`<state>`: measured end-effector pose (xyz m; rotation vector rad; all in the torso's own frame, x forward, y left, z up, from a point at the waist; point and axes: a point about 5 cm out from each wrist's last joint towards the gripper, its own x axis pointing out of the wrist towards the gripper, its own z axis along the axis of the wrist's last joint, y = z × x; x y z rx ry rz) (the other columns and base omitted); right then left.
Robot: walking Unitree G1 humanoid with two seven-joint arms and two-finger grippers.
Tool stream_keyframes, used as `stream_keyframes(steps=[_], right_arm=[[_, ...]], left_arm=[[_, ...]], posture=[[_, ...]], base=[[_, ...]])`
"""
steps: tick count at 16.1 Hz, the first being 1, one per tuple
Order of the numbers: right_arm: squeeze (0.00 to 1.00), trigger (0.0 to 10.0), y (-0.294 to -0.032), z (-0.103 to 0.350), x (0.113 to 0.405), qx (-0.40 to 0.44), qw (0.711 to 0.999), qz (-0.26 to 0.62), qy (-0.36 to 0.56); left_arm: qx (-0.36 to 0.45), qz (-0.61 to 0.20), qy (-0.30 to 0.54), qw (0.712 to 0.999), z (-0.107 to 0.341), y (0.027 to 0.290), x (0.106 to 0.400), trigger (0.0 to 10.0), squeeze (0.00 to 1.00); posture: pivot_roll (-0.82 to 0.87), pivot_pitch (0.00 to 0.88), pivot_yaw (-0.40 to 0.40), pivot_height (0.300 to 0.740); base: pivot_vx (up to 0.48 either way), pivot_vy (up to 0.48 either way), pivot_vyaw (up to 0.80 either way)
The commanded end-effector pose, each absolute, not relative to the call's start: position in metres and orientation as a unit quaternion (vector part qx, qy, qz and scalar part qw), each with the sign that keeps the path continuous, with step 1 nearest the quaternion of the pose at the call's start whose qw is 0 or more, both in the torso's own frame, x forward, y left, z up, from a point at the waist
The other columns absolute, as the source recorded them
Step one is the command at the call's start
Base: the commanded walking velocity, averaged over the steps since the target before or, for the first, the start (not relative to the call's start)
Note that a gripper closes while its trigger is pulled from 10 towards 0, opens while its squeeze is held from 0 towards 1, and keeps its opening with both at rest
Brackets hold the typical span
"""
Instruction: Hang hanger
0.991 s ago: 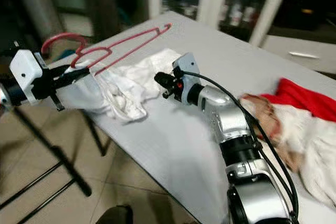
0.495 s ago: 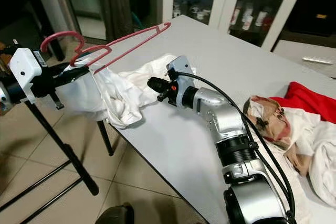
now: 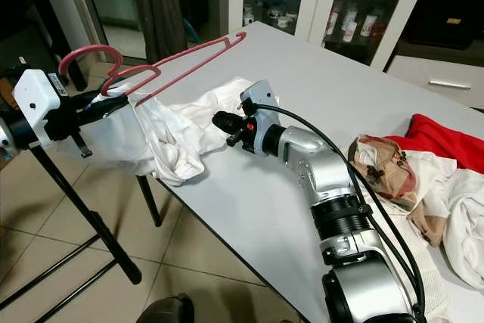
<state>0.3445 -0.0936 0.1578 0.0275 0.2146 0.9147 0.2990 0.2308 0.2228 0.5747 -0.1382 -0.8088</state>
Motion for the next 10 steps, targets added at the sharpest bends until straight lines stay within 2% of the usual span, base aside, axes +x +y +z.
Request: stream_keyframes(steps=[1,3,4,6,10], right_arm=[[0.00,10.0,-0.094,0.161,0.344,0.009,0.890,0.444,0.102],[0.00,10.0,-0.094,0.161,0.344,0.009,0.890,0.444,0.102],[0.00,10.0,-0.059,0.130,0.325,-0.010,0.843,0.509,0.175],[0.00,10.0,-0.017,0.095,0.301,-0.040,0.792,0.556,0.247],[0.00,10.0,-0.013,0.089,0.286,-0.058,0.762,0.594,0.251]], left_arm=[[0.289,-0.393,-0.070,0.870,0.227,0.230,0.300,0.0,0.00],[0.289,-0.393,-0.070,0.870,0.227,0.230,0.300,0.0,0.00],[0.292,-0.398,-0.072,0.866,0.226,0.225,0.306,0.0,0.00],[0.297,-0.406,-0.075,0.861,0.225,0.217,0.313,0.0,0.00],[0.294,-0.408,-0.074,0.861,0.222,0.216,0.313,0.0,0.00]], posture=[[0.08,0.000,0.016,0.740],[0.08,0.000,0.016,0.740],[0.07,0.000,0.011,0.740],[0.07,0.000,0.013,0.740],[0.07,0.000,0.015,0.740]], base=[[0.000,0.000,0.00],[0.000,0.000,0.00],[0.000,0.000,0.00],[0.000,0.000,0.00],[0.000,0.000,0.00]])
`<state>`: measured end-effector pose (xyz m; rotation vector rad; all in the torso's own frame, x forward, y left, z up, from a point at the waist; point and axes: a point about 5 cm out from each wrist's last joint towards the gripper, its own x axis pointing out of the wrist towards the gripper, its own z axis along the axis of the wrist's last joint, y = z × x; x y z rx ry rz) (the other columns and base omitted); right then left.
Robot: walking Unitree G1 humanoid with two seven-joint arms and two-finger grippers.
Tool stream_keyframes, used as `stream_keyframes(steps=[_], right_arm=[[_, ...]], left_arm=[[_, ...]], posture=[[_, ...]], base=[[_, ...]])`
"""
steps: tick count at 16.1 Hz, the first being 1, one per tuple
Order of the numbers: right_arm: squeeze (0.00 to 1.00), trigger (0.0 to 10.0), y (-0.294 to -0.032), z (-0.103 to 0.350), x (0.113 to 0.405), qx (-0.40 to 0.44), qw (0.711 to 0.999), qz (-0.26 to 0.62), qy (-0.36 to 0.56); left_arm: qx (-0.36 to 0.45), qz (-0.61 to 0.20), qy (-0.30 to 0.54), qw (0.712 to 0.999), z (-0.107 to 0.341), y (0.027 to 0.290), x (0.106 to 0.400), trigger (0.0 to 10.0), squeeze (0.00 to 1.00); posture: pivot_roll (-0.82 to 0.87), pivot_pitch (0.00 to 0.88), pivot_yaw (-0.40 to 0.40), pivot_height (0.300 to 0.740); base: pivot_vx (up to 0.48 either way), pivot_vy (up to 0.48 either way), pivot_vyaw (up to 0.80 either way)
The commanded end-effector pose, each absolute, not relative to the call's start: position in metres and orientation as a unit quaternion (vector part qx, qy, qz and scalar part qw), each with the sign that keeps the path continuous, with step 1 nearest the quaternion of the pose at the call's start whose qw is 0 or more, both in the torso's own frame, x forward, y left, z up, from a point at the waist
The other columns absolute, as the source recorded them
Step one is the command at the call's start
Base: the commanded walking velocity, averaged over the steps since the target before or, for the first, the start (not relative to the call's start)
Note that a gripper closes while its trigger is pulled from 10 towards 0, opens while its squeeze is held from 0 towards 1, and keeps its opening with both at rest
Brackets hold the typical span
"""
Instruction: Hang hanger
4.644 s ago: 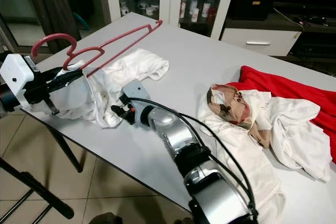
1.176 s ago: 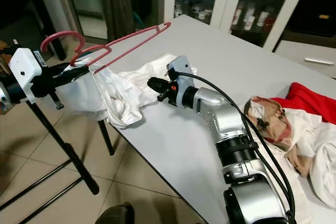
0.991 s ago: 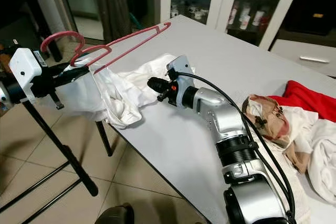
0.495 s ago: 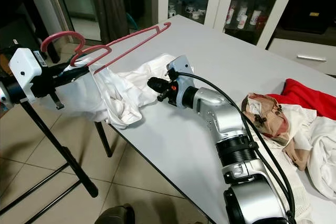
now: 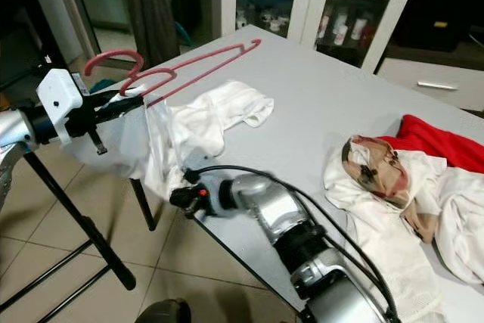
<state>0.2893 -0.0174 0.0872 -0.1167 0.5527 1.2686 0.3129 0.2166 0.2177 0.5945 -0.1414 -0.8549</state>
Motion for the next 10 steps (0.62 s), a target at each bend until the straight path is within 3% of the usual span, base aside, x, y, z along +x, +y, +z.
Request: stream_keyframes(steps=[1,10], right_arm=[[0.00,10.0,-0.012,0.088,0.289,-0.059,0.772,0.580,0.252],[0.00,10.0,-0.028,0.121,0.325,-0.028,0.855,0.478,0.198]], left_arm=[[0.294,-0.408,-0.075,0.861,0.223,0.216,0.314,0.0,0.00],[0.298,-0.412,-0.080,0.858,0.222,0.216,0.316,0.0,0.00]], posture=[[0.07,0.000,0.015,0.740],[0.07,0.000,0.018,0.740]], base=[[0.000,0.000,0.00],[0.000,0.000,0.00]])
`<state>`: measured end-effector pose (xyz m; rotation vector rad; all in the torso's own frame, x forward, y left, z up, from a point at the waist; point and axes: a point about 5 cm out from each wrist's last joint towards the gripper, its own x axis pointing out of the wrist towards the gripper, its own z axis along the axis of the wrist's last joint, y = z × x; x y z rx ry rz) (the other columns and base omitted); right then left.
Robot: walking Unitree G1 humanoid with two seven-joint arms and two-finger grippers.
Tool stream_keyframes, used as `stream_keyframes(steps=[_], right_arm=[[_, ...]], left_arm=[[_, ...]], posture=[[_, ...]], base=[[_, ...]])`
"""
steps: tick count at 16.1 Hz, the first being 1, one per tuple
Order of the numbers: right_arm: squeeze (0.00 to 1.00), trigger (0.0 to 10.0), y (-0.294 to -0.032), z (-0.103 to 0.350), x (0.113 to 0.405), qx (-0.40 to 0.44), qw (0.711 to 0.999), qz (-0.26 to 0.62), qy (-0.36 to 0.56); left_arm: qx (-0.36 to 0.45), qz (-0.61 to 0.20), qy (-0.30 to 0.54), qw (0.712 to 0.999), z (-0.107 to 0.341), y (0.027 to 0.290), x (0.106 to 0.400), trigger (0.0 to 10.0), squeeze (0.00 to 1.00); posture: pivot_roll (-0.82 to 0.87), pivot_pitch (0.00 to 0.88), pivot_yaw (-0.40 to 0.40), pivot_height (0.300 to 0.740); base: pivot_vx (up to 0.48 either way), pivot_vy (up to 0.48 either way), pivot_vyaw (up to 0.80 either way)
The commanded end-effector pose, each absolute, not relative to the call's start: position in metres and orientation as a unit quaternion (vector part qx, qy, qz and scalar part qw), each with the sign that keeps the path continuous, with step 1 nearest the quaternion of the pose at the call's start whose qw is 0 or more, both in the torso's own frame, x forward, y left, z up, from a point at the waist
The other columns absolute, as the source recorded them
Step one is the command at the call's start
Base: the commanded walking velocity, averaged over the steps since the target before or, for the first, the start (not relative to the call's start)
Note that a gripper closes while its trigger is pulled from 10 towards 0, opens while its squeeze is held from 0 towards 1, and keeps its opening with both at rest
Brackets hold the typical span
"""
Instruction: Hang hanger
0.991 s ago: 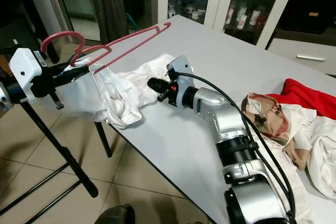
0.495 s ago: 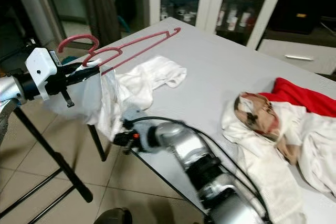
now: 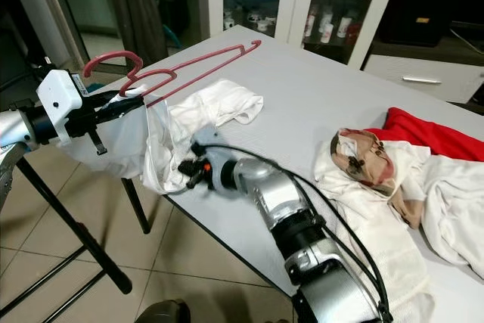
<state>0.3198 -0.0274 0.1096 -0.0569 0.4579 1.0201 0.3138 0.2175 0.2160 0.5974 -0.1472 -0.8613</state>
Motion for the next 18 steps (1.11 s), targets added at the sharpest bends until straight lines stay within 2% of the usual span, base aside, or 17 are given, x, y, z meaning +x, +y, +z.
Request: stream_keyframes(steps=[1,3,4,5,9,10,11,12,16,18], right_arm=[[0.00,10.0,-0.030,0.121,0.326,-0.029,0.857,0.475,0.197],[0.00,10.0,-0.031,0.122,0.326,-0.031,0.859,0.473,0.193],[0.61,10.0,-0.032,0.126,0.327,-0.028,0.862,0.471,0.186],[1.00,10.0,-0.034,0.130,0.328,-0.023,0.864,0.470,0.180],[1.00,10.0,-0.040,0.139,0.329,-0.028,0.868,0.465,0.168],[0.81,10.0,-0.039,0.137,0.326,-0.028,0.865,0.470,0.172],[0.81,10.0,-0.038,0.136,0.325,-0.028,0.863,0.473,0.174],[0.01,10.0,-0.031,0.131,0.320,-0.038,0.858,0.480,0.180],[0.00,10.0,-0.033,0.126,0.328,-0.064,0.881,0.433,0.177],[0.00,10.0,-0.034,0.122,0.327,-0.072,0.882,0.428,0.182]], left_arm=[[0.298,-0.412,-0.080,0.857,0.223,0.216,0.316,0.0,0.00],[0.298,-0.413,-0.081,0.857,0.223,0.215,0.316,0.0,0.00],[0.298,-0.413,-0.081,0.857,0.223,0.215,0.316,0.0,0.00],[0.298,-0.413,-0.081,0.857,0.223,0.215,0.316,0.0,0.00],[0.298,-0.412,-0.080,0.857,0.223,0.216,0.316,0.0,0.00],[0.298,-0.413,-0.080,0.857,0.222,0.216,0.317,0.0,0.00],[0.298,-0.413,-0.080,0.857,0.222,0.216,0.317,0.0,0.00],[0.298,-0.414,-0.082,0.856,0.223,0.214,0.318,0.0,0.00],[0.300,-0.414,-0.082,0.855,0.223,0.215,0.318,0.0,0.00],[0.300,-0.413,-0.081,0.856,0.223,0.216,0.317,0.0,0.00]], posture=[[0.06,0.000,0.019,0.740],[0.06,0.000,0.019,0.740],[0.06,0.000,0.019,0.740],[0.06,0.000,0.019,0.740],[0.06,0.000,0.019,0.740],[0.06,0.000,0.020,0.740],[0.06,0.000,0.020,0.740],[0.06,0.000,0.020,0.740],[0.06,0.000,0.024,0.740],[0.07,0.000,0.023,0.740]], base=[[0.000,0.000,0.00],[0.000,0.000,0.00],[0.000,0.000,0.00],[0.000,0.000,0.00],[0.000,0.000,0.00],[0.000,0.000,0.00],[0.000,0.000,0.00],[0.000,0.000,0.00],[0.000,0.000,0.00],[0.000,0.000,0.00]])
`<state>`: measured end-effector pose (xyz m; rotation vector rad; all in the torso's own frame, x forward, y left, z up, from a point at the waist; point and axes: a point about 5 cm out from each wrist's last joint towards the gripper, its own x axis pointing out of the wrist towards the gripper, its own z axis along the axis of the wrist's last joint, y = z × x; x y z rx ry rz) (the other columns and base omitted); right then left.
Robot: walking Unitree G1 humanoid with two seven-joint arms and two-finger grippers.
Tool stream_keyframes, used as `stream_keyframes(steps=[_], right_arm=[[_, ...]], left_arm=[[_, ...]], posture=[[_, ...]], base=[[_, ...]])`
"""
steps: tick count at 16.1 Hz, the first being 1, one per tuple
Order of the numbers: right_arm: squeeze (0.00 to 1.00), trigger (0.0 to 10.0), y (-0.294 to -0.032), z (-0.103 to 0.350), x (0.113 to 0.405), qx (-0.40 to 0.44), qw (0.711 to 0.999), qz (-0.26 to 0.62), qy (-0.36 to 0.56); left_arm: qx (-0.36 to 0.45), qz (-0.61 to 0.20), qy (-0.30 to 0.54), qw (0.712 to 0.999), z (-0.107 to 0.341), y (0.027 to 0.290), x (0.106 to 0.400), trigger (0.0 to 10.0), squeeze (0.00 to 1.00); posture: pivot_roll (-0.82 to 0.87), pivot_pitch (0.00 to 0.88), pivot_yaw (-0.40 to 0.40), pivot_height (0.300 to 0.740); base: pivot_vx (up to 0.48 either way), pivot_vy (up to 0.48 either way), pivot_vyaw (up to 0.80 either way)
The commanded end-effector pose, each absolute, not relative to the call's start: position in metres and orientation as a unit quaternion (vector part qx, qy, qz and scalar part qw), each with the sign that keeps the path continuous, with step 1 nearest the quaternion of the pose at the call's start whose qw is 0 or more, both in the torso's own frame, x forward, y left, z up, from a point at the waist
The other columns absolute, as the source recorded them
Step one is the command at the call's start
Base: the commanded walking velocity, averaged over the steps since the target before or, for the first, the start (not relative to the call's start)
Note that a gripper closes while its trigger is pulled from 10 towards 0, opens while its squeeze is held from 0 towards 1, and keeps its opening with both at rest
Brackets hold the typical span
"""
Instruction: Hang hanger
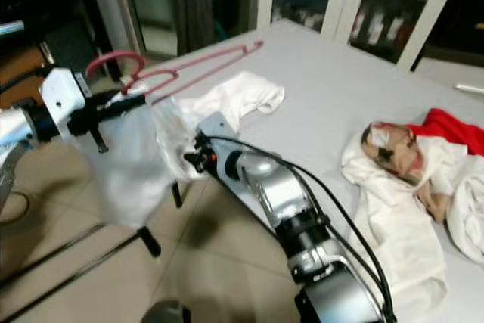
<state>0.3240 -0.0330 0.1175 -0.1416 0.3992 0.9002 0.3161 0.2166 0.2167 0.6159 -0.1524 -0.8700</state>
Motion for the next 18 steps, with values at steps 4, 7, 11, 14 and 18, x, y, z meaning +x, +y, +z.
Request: stream_keyframes(steps=[4,7,11,14,18], right_arm=[[0.00,10.0,-0.037,0.121,0.333,-0.089,0.900,0.389,0.174],[0.00,10.0,-0.048,0.137,0.341,-0.093,0.914,0.367,0.145],[0.10,10.0,-0.057,0.143,0.340,-0.089,0.913,0.373,0.138],[0.13,10.0,-0.056,0.137,0.336,-0.079,0.909,0.381,0.149],[1.00,10.0,-0.045,0.125,0.336,-0.065,0.909,0.379,0.160]], left_arm=[[0.300,-0.412,-0.082,0.857,0.223,0.217,0.317,0.0,0.00],[0.300,-0.411,-0.082,0.857,0.222,0.217,0.317,0.0,0.00],[0.299,-0.411,-0.082,0.857,0.222,0.217,0.317,0.0,0.00],[0.299,-0.412,-0.082,0.857,0.222,0.216,0.318,0.0,0.00],[0.299,-0.414,-0.083,0.856,0.223,0.215,0.318,0.0,0.00]], posture=[[0.07,0.000,0.020,0.740],[0.06,0.000,0.020,0.740],[0.06,0.000,0.020,0.740],[0.06,0.000,0.022,0.740],[0.06,0.000,0.022,0.740]], base=[[0.000,0.000,0.00],[0.000,0.000,0.00],[0.000,0.000,0.00],[0.000,0.000,0.00],[0.000,0.000,0.00]])
